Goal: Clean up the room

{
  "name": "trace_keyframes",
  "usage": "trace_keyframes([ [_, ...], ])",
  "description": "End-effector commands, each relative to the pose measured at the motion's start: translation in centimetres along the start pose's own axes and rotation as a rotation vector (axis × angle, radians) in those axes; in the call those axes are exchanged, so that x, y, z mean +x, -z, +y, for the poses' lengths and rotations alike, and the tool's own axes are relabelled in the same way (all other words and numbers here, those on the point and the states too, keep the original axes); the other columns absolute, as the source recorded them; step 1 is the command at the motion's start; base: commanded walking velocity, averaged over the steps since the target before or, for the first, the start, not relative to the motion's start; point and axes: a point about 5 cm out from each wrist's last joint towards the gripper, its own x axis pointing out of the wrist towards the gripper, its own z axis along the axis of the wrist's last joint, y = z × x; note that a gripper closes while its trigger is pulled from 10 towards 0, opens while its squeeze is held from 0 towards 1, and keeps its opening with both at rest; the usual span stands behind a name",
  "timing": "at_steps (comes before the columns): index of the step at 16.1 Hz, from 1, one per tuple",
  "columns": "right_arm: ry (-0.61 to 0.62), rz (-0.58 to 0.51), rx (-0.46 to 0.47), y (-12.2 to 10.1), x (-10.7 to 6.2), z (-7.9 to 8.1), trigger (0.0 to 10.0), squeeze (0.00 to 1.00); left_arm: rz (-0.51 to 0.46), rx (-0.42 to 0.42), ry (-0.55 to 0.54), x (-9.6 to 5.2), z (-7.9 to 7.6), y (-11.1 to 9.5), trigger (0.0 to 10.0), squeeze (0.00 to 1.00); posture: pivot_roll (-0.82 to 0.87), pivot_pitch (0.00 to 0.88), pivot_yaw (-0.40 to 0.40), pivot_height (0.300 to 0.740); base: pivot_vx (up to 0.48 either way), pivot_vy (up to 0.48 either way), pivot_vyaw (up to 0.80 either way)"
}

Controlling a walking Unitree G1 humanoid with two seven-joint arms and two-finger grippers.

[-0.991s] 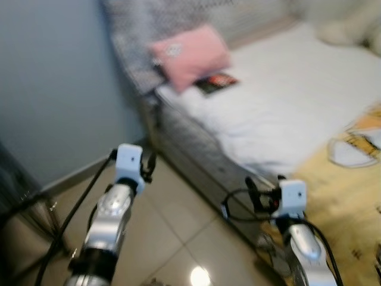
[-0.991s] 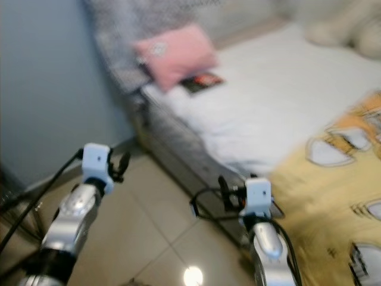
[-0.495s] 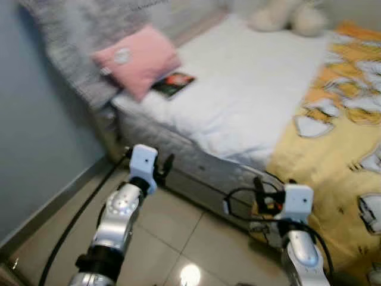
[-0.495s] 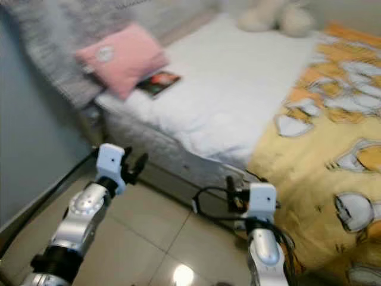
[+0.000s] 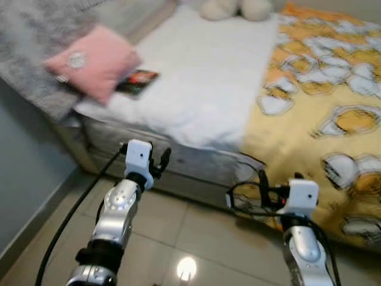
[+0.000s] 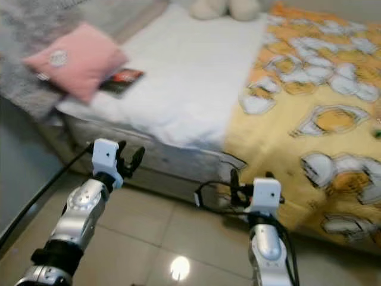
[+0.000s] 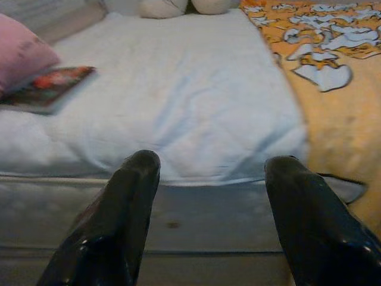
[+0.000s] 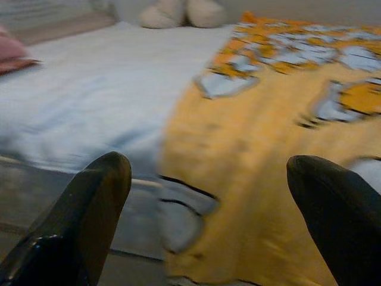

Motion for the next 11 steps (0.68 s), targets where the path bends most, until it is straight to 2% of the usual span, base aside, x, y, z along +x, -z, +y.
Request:
trace_keyframes([
  [1, 0.026, -0.028, 0.001, -0.56, 0.24, -0.69, 10.0, 0.00, 0.002, -0.034, -0.018, 0.43, -0.29, -0.11, 10.0, 1.00, -0.02, 0.000, 0.061, 0.740, 0.000, -0.458, -0.72],
  [7, 0.003, -0.022, -0.002, -0.59, 0.59, -0.47, 10.0, 0.00, 0.019, -0.055, -0.051, 0.76, -0.42, 0.11, 10.0, 1.00, -0.03, 0.000, 0.065, 0.740, 0.000, -0.443, -0.72],
  [9, -0.009, -0.011, 0.006, -0.41, 0.65, -0.29, 10.0, 0.00, 0.010, -0.005, -0.079, 0.89, -0.47, -0.04, 10.0, 1.00, -0.03, 0.000, 0.066, 0.740, 0.120, -0.414, -0.56],
  [10, -0.019, 0.010, 0.013, -0.10, 0.67, -0.15, 10.0, 0.00, 0.016, -0.017, -0.044, 1.02, -0.76, -0.03, 10.0, 0.00, -0.03, 0.000, 0.067, 0.740, 0.000, 0.000, 0.00],
  [11, -0.025, 0.013, 0.011, -0.03, 0.66, -0.08, 10.0, 0.00, 0.008, -0.017, -0.044, 1.01, -0.68, -0.21, 10.0, 0.00, -0.03, 0.000, 0.068, 0.740, 0.480, 0.000, 0.00],
])
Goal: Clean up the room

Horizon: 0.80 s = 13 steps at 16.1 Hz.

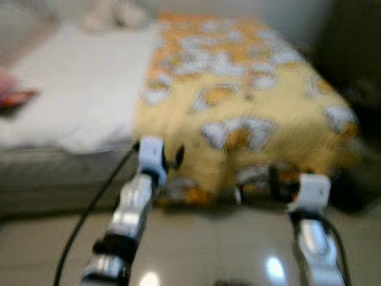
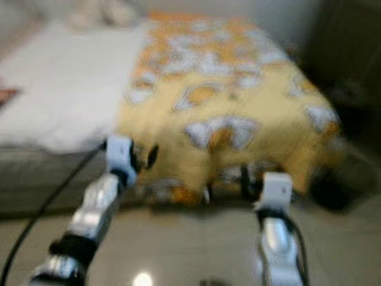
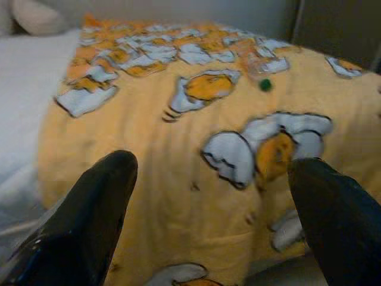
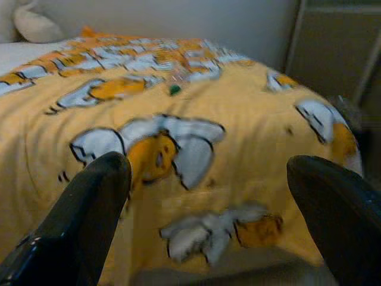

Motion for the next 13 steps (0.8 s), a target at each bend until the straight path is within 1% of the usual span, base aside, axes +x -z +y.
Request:
trace_keyframes([
  [1, -0.016, 0.015, 0.004, 0.22, 0.01, 0.33, 10.0, 0.00, -0.011, 0.002, -0.013, 0.16, 0.41, -0.43, 10.0, 0.00, -0.03, 0.000, 0.067, 0.740, 0.480, 0.000, 0.00],
  [3, -0.056, 0.009, 0.004, 0.09, 0.03, 0.73, 10.0, 0.00, -0.002, -0.018, -0.017, 0.24, 0.42, -0.25, 10.0, 0.00, -0.03, 0.000, 0.066, 0.740, 0.480, 0.000, 0.00],
  [4, -0.074, -0.013, -0.015, -0.20, -0.02, 0.92, 10.0, 0.00, -0.002, -0.006, -0.019, 0.24, 0.42, -0.21, 10.0, 0.00, -0.04, 0.000, 0.068, 0.740, 0.480, 0.000, 0.00],
  [5, -0.077, -0.012, -0.011, -0.20, -0.02, 0.95, 10.0, 0.00, -0.003, -0.004, -0.018, 0.23, 0.40, -0.19, 10.0, 0.00, -0.04, 0.000, 0.068, 0.740, 0.480, 0.000, 0.63],
  [7, -0.061, 0.005, -0.003, 0.11, 0.05, 0.45, 10.0, 0.00, -0.012, 0.001, -0.003, 0.35, 0.02, -0.28, 10.0, 0.00, -0.04, 0.000, 0.066, 0.740, 0.480, 0.000, 0.58],
  [9, -0.059, 0.009, -0.006, 0.18, 0.11, 0.30, 10.0, 0.00, -0.021, 0.009, 0.011, 0.45, -0.30, -0.39, 10.0, 0.00, -0.04, 0.000, 0.066, 0.740, 0.480, 0.000, 0.00],
  [13, -0.061, 0.011, -0.009, 0.23, 0.26, 0.46, 10.0, 0.00, -0.020, 0.002, 0.008, 0.65, -0.21, -0.47, 10.0, 0.00, -0.04, 0.000, 0.067, 0.740, 0.480, 0.000, 0.00],
])
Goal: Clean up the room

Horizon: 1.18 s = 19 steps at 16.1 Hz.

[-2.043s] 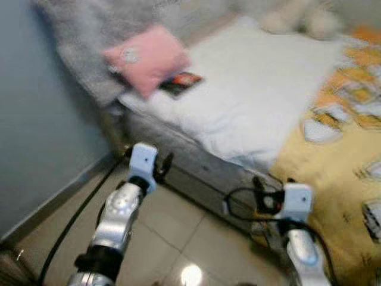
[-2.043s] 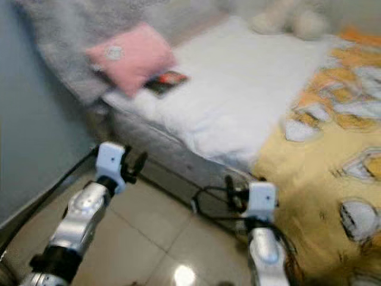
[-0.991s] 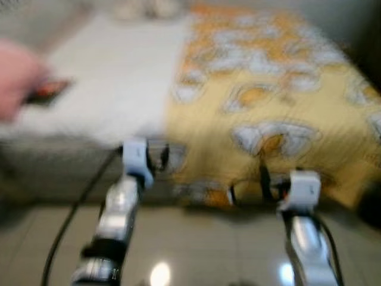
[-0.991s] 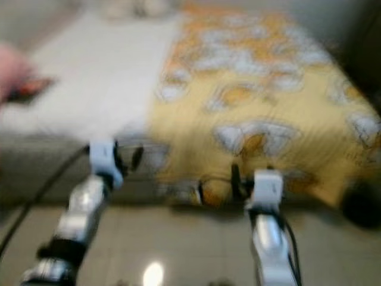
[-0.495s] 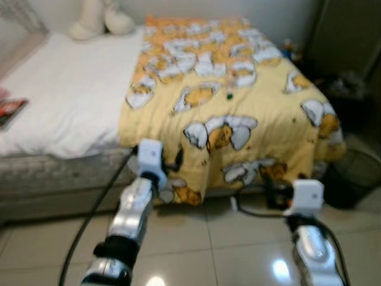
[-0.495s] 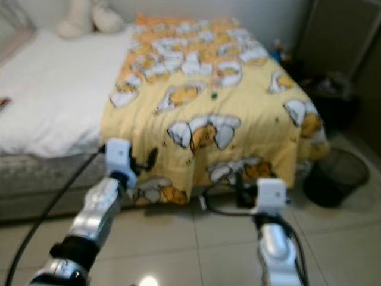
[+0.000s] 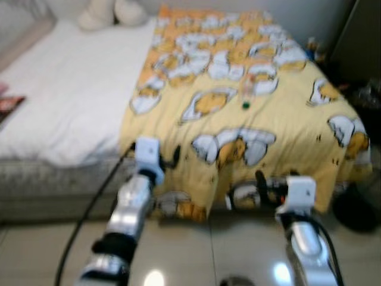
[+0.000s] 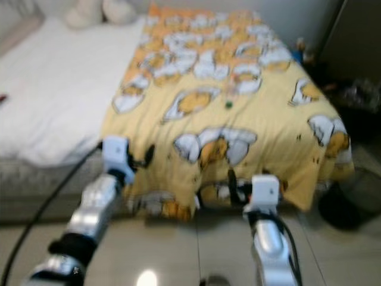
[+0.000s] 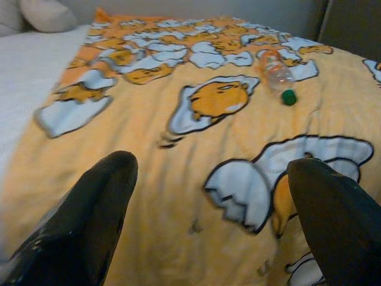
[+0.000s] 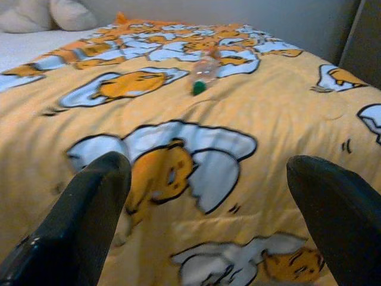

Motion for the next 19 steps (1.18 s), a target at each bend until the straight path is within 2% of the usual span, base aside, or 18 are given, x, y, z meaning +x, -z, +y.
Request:
trace_keyframes([
  [1, 0.003, -0.007, 0.013, -0.2, 0.3, 0.3, 10.0, 0.00, -0.010, 0.022, -0.019, 0.1, 1.0, -0.4, 10.0, 0.00, -0.04, 0.000, 0.067, 0.740, 0.480, 0.000, -0.73],
  [11, 0.019, -0.001, 0.011, 0.0, -0.1, 0.1, 10.0, 0.00, -0.008, 0.014, 0.022, 0.4, 0.0, -0.3, 10.0, 0.00, -0.06, 0.000, 0.074, 0.740, 0.480, 0.000, -0.79],
  [16, 0.014, 0.011, 0.012, 0.2, -0.2, 0.1, 10.0, 0.00, -0.011, -0.017, 0.015, 0.7, -0.6, -0.5, 10.0, 0.00, -0.06, 0.000, 0.071, 0.740, 0.480, 0.000, -0.09],
  [18, 0.005, 0.016, 0.012, 0.2, -0.2, 0.1, 10.0, 0.00, -0.028, -0.028, -0.003, 0.7, -0.4, -0.8, 10.0, 0.00, -0.06, 0.000, 0.069, 0.740, 0.480, 0.000, 0.00],
  [19, -0.022, 0.022, 0.010, 0.1, -0.2, 0.4, 10.0, 0.00, -0.027, -0.042, -0.036, 0.7, 0.2, -0.9, 10.0, 0.00, -0.06, 0.000, 0.067, 0.740, 0.424, 0.000, 0.00],
])
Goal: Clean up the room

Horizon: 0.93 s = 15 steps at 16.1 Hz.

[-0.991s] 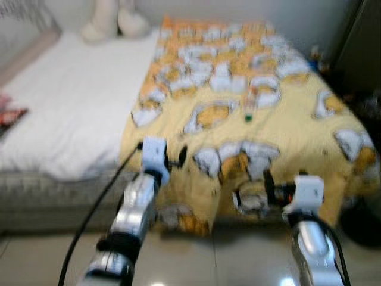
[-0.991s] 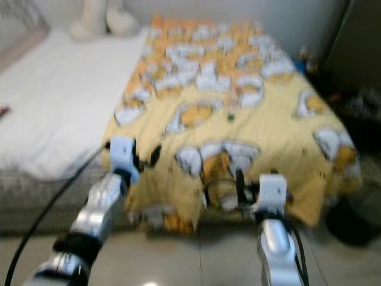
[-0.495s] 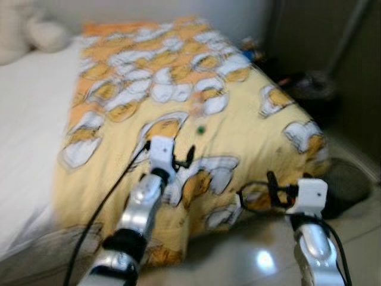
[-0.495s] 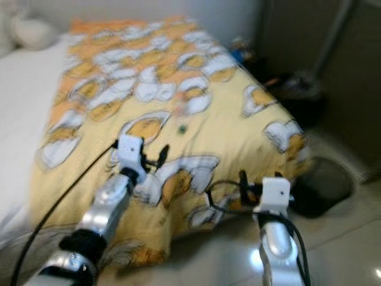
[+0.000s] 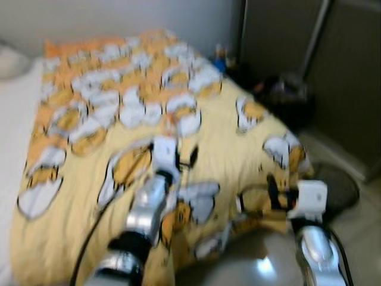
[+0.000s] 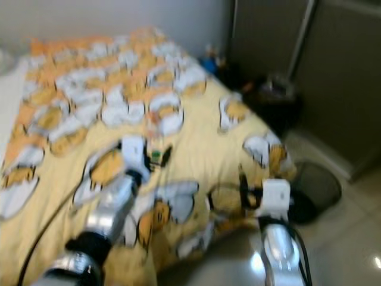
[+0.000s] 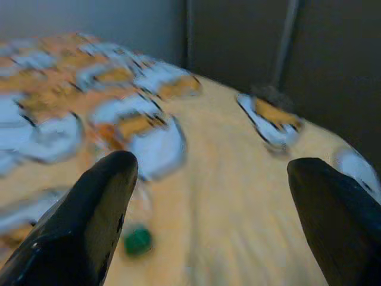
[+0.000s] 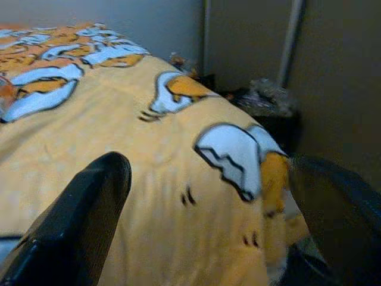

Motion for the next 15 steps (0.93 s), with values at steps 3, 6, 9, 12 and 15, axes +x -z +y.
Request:
trace_keyframes([
  [3, -0.058, -0.015, -0.002, -0.5, 0.4, 1.4, 10.0, 0.00, 0.008, -0.006, -0.082, -0.3, 1.9, -0.1, 10.0, 0.00, -0.05, 0.000, 0.066, 0.740, 0.224, 0.364, 0.42],
  [6, -0.051, -0.004, 0.017, -0.7, 1.0, 0.9, 10.0, 0.00, 0.012, 0.024, -0.091, -0.3, 1.7, -0.3, 10.0, 0.00, -0.03, 0.000, 0.057, 0.740, 0.000, 0.000, 0.51],
  [9, -0.083, 0.006, 0.027, -0.5, 0.7, 1.4, 10.0, 0.00, 0.002, 0.058, -0.095, -0.7, 2.4, -0.8, 10.0, 0.00, 0.01, 0.000, 0.040, 0.740, 0.000, 0.000, 0.47],
  [12, -0.038, 0.036, 0.042, -0.1, 1.5, 0.8, 10.0, 0.00, -0.020, 0.189, -0.035, -0.9, 1.8, -1.6, 10.0, 0.00, 0.04, 0.000, 0.039, 0.740, 0.000, 0.000, 0.15],
  [15, 0.004, 0.037, 0.045, -0.3, 2.3, -0.1, 10.0, 0.00, -0.036, 0.261, 0.020, -1.4, 1.1, -2.1, 10.0, 0.00, 0.07, 0.000, 0.038, 0.740, 0.000, 0.000, 0.00],
])
